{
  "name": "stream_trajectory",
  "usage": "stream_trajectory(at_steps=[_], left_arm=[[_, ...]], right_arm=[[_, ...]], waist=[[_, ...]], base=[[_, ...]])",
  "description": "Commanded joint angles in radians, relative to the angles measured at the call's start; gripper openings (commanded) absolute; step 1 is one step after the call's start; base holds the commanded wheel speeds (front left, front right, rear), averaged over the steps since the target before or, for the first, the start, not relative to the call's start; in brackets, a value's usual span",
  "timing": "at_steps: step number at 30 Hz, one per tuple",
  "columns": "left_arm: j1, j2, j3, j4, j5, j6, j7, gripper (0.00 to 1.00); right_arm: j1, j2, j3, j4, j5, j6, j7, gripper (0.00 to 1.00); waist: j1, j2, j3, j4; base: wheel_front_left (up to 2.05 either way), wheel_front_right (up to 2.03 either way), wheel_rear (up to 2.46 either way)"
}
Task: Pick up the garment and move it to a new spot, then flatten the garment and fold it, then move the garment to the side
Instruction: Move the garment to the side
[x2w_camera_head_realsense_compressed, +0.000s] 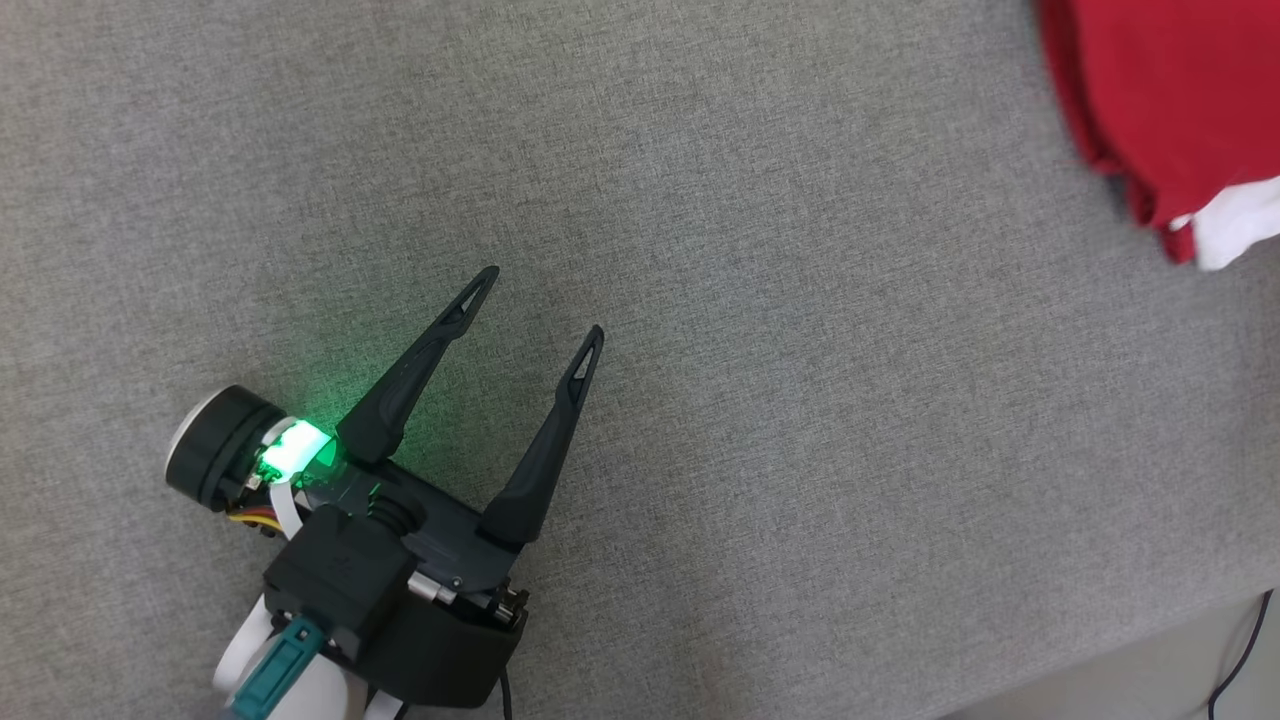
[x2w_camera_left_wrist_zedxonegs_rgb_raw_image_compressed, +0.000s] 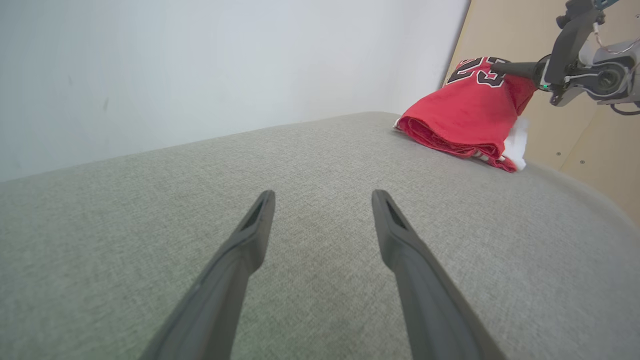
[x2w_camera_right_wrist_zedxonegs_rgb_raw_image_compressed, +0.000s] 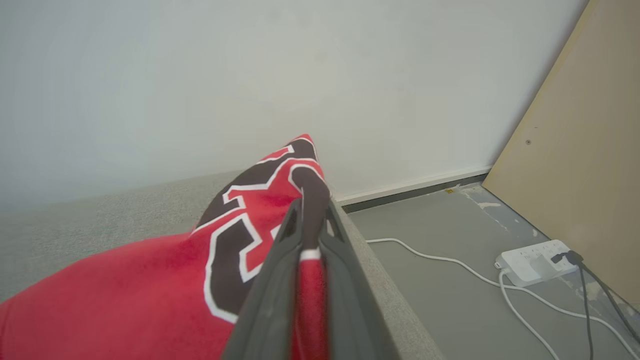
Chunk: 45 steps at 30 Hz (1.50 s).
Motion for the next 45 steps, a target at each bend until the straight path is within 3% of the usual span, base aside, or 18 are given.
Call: stream_trajectory(at_steps=[1, 6, 13, 14, 15, 21, 26, 36, 45], left_arm=[[-0.010, 0.008, 0.000, -0.010, 0.004, -0.005, 0.006, 1.00], [-0.016, 0.008, -0.009, -0.028, 0.004, -0.001, 0.010, 1.00], [-0.030, 0.003, -0.027, -0.043, 0.004, 0.001, 0.015, 1.00], [-0.028, 0.004, -0.028, -0.045, 0.004, 0.003, 0.016, 1.00], [-0.025, 0.004, -0.029, -0.047, 0.004, 0.004, 0.018, 1.00], [-0.005, 0.000, -0.033, -0.029, -0.009, 0.016, 0.001, 1.00], [0.044, -0.013, -0.023, 0.033, -0.031, 0.043, -0.028, 1.00], [0.189, -0.047, 0.029, 0.183, -0.127, 0.124, -0.100, 1.00], [0.254, -0.080, 0.095, 0.322, -0.332, 0.142, -0.158, 1.00]], right_arm=[[-0.002, -0.024, -0.010, 0.012, -0.006, 0.000, -0.005, 0.00], [0.005, -0.032, 0.008, 0.069, -0.038, 0.000, -0.005, 0.00], [-0.039, 0.020, -0.009, 0.242, -0.110, 0.000, -0.003, 0.00], [-0.050, 0.022, -0.028, 0.259, -0.129, 0.000, -0.004, 0.16], [-0.060, 0.028, -0.053, 0.282, -0.156, 0.000, -0.004, 1.00], [-0.060, 0.061, -0.264, 0.294, -0.432, 0.000, -0.003, 1.00], [0.071, 0.174, -0.365, 0.156, -0.602, 0.000, -0.003, 1.00], [0.393, 0.346, -0.346, -0.103, -0.622, 0.000, -0.003, 1.00], [0.539, 0.449, -0.345, -0.197, -0.649, 0.000, -0.003, 1.00]], waist=[[-0.0001, -0.0001, 0.004, 0.002], [-0.0001, -0.0001, 0.005, 0.010], [-0.0001, -0.0001, -0.012, 0.048], [-0.0001, -0.0001, -0.016, 0.053], [-0.0001, -0.0001, -0.020, 0.056], [-0.0001, -0.0001, -0.075, 0.078], [-0.0001, -0.0001, -0.174, 0.104], [-0.0001, -0.0001, -0.380, 0.166], [-0.0001, -0.0001, -0.498, 0.194]], base=[[0.00, 0.00, 0.00], [0.00, 0.00, 0.00], [0.00, 0.00, 0.00], [0.00, 0.00, 0.00], [0.00, 0.00, 0.00], [0.00, 0.00, 0.00], [0.00, 0.00, 0.00], [0.00, 0.00, 0.00], [0.00, 0.00, 0.00]])
